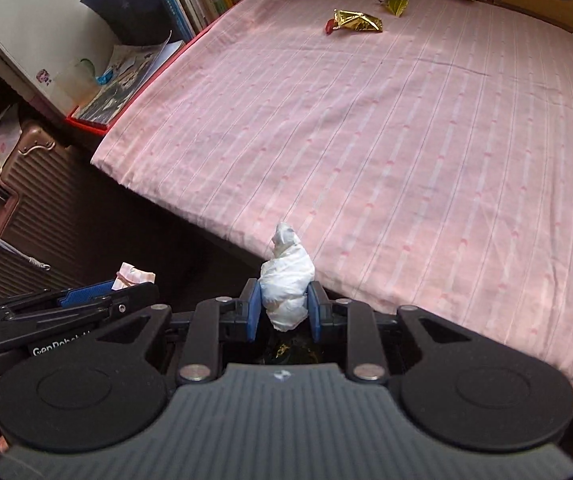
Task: Collect trash
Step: 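Carry the small white box and white tissue off the bed to the bin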
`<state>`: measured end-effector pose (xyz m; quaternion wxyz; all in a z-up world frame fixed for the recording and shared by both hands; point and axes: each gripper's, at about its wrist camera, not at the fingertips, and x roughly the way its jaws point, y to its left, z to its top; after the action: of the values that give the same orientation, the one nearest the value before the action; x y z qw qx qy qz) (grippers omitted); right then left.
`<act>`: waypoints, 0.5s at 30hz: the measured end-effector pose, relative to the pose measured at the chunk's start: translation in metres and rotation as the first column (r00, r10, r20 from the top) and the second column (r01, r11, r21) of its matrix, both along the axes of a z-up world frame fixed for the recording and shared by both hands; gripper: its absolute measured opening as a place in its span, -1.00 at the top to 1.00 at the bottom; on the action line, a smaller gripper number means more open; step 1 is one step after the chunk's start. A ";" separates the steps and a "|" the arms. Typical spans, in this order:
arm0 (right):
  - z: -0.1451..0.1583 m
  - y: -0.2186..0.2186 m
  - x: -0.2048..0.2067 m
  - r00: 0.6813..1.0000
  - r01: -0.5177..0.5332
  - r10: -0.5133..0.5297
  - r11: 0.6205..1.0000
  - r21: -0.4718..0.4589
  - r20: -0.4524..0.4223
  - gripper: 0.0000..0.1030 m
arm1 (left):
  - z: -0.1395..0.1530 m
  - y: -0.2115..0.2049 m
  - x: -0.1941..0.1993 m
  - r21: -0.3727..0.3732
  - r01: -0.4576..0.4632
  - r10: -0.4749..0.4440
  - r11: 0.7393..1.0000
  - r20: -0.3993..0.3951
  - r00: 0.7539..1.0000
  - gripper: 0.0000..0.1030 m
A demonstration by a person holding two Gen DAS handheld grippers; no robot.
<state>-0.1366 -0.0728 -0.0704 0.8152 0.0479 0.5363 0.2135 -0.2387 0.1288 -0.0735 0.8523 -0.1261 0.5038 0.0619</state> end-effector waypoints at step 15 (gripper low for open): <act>-0.037 0.041 -0.028 0.991 -0.078 0.076 0.997 -0.012 -0.107 0.38 | -0.032 0.007 -0.036 -0.021 0.007 -0.009 1.000 -0.114 0.993 0.26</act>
<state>-0.1644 -0.0322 -0.1076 0.7768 0.0320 0.5823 0.2376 -0.2746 0.1361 -0.1052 0.8211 -0.1292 0.5527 0.0602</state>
